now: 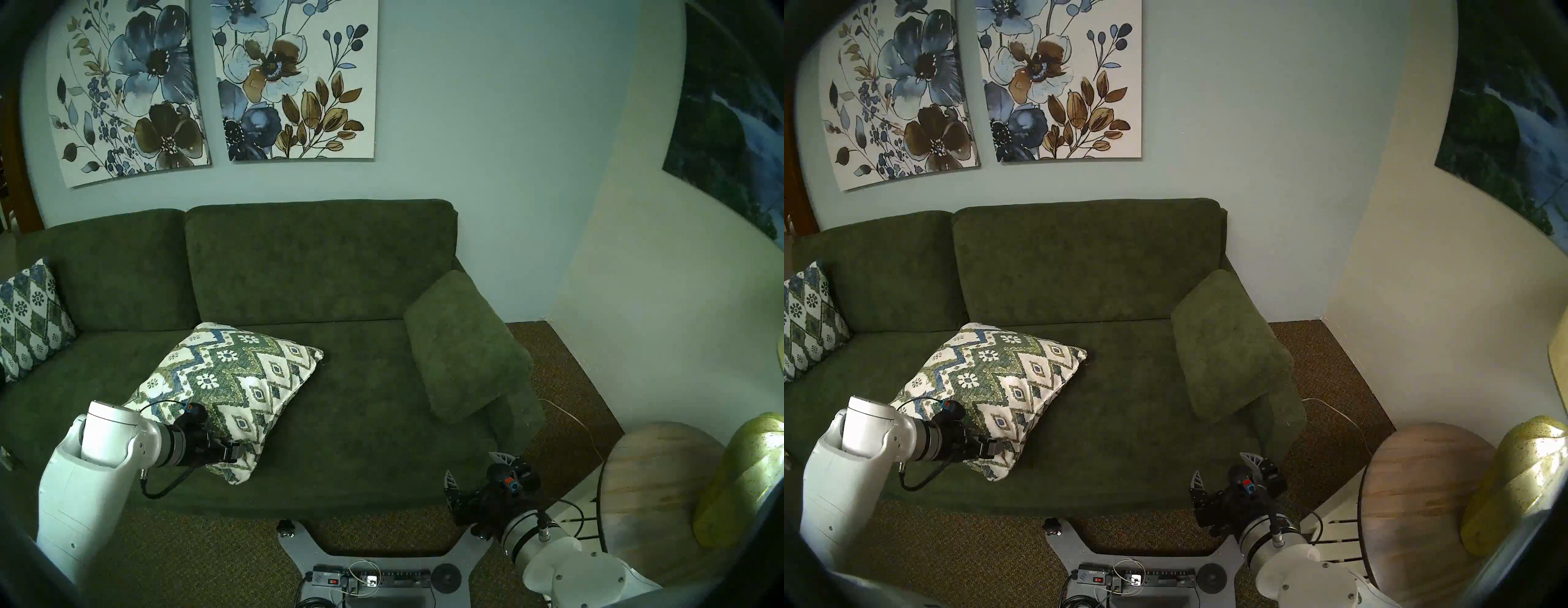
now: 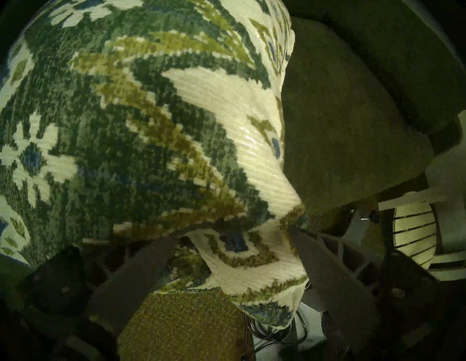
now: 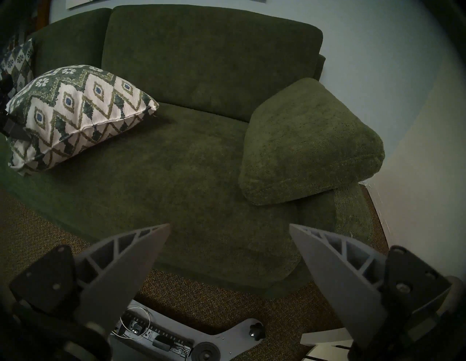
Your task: Fix throw pillow on sofa
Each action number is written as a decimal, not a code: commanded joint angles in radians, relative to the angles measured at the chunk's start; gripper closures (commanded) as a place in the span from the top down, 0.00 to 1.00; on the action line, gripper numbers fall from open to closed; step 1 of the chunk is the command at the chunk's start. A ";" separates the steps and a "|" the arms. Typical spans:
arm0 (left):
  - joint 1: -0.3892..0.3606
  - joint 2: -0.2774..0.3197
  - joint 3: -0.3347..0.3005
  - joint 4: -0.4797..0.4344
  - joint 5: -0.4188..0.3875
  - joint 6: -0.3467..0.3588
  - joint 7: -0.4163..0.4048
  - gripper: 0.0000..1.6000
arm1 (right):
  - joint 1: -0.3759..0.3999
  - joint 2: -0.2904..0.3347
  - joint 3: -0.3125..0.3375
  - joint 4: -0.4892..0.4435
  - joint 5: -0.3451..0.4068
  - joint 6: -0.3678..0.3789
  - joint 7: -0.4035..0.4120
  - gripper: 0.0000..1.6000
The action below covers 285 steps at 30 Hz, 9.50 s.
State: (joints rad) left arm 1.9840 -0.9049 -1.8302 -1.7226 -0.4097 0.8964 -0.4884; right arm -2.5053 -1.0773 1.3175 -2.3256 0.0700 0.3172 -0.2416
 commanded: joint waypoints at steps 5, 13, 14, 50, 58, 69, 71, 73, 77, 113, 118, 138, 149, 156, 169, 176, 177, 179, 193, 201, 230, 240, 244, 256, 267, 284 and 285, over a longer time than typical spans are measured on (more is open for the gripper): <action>0.099 0.086 -0.145 -0.065 -0.038 -0.013 -0.118 1.00 | 0.000 0.001 0.000 -0.014 -0.001 -0.001 0.000 1.00; 0.209 0.128 -0.310 -0.140 -0.073 0.006 -0.224 1.00 | 0.001 0.001 0.000 -0.013 -0.001 -0.002 0.000 1.00; 0.213 0.145 -0.306 -0.136 -0.081 0.005 -0.226 1.00 | 0.001 0.001 0.000 -0.013 -0.001 -0.001 0.000 1.00; -0.108 0.361 -0.161 0.329 -0.257 -0.035 -0.161 1.00 | 0.001 0.000 0.000 -0.012 -0.001 -0.002 0.000 1.00; -0.206 0.336 0.013 0.434 -0.279 -0.114 -0.104 1.00 | 0.001 0.001 0.000 -0.013 -0.001 -0.001 0.000 1.00; -0.324 0.201 0.186 0.603 -0.220 -0.291 -0.031 1.00 | 0.001 0.001 0.000 -0.013 -0.001 -0.002 0.000 1.00; -0.301 0.172 0.205 0.616 -0.189 -0.332 -0.002 1.00 | 0.002 0.000 0.000 -0.012 -0.001 -0.002 0.000 1.00; -0.271 0.152 0.234 0.643 -0.168 -0.363 0.012 1.00 | 0.002 0.000 0.000 -0.011 -0.001 -0.002 0.000 1.00; -0.267 0.116 0.277 0.721 -0.139 -0.433 0.045 1.00 | 0.002 0.000 0.000 -0.010 -0.001 -0.002 0.000 1.00; -0.564 0.152 0.236 0.722 -0.239 -0.542 -0.242 0.00 | 0.003 -0.001 0.000 -0.008 -0.001 -0.002 0.000 1.00; -0.623 0.171 0.209 0.664 -0.265 -0.531 -0.302 0.00 | 0.003 -0.001 0.000 -0.006 -0.001 -0.002 0.000 1.00; -0.715 0.167 0.200 0.424 -0.351 -0.361 -0.431 0.00 | 0.005 -0.002 -0.001 -0.005 -0.001 -0.003 0.001 1.00; -0.711 0.140 0.213 0.299 -0.372 -0.174 -0.413 0.00 | 0.007 -0.002 -0.001 -0.006 -0.001 -0.003 0.001 1.00; -0.678 0.119 0.214 0.209 -0.376 -0.038 -0.369 0.00 | 0.006 -0.001 -0.002 -0.007 -0.001 -0.002 0.001 1.00; -0.581 0.042 0.192 0.021 -0.382 0.064 -0.169 0.00 | 0.005 -0.001 -0.001 -0.009 -0.001 -0.002 0.000 1.00; -0.491 -0.028 0.140 -0.088 -0.411 0.064 0.011 0.00 | 0.009 0.019 -0.011 -0.016 -0.007 0.008 0.020 1.00; -0.482 -0.035 0.135 -0.101 -0.416 0.064 0.035 0.00 | 0.013 0.023 -0.018 -0.021 -0.009 0.018 0.027 1.00; -0.467 -0.056 0.123 -0.122 -0.429 0.064 0.086 0.00 | 0.030 0.039 -0.033 -0.028 -0.010 0.038 0.053 1.00; -0.432 -0.138 0.095 -0.197 -0.501 0.064 0.303 0.00 | 0.220 0.040 -0.126 -0.013 0.040 0.148 0.316 1.00; -0.433 -0.154 0.093 -0.208 -0.529 0.064 0.367 0.00 | 0.290 -0.037 -0.106 0.079 0.073 0.154 0.420 1.00; -0.440 -0.169 0.084 -0.235 -0.600 0.064 0.498 0.00 | 0.621 -0.298 -0.132 0.394 -0.024 0.229 0.629 1.00; -0.443 -0.166 0.082 -0.240 -0.620 0.064 0.527 0.00 | 0.714 -0.360 -0.139 0.464 -0.087 0.237 0.690 1.00; -0.445 -0.165 0.083 -0.240 -0.629 0.064 0.534 0.00 | 0.757 -0.375 -0.158 0.492 -0.114 0.238 0.725 1.00; -0.448 -0.155 0.099 -0.237 -0.666 0.064 0.563 0.00 | 0.887 -0.398 -0.191 0.597 -0.199 0.223 0.878 1.00; -0.457 -0.133 0.126 -0.238 -0.731 0.064 0.616 0.00 | 1.016 -0.403 -0.223 0.743 -0.249 0.213 1.004 0.00; -0.461 -0.089 0.151 -0.257 -0.884 0.064 0.752 0.00 | 0.960 -0.324 -0.211 0.636 -0.236 0.175 1.109 0.42; -0.461 -0.086 0.152 -0.258 -0.890 0.064 0.758 0.00 | 0.956 -0.319 -0.210 0.631 -0.233 0.170 1.114 0.15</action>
State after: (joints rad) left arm 1.5424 -1.0037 -1.6777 -1.9529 -1.2378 0.9606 0.2561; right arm -1.5233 -1.4385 1.0988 -1.5930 -0.1857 0.5159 0.8289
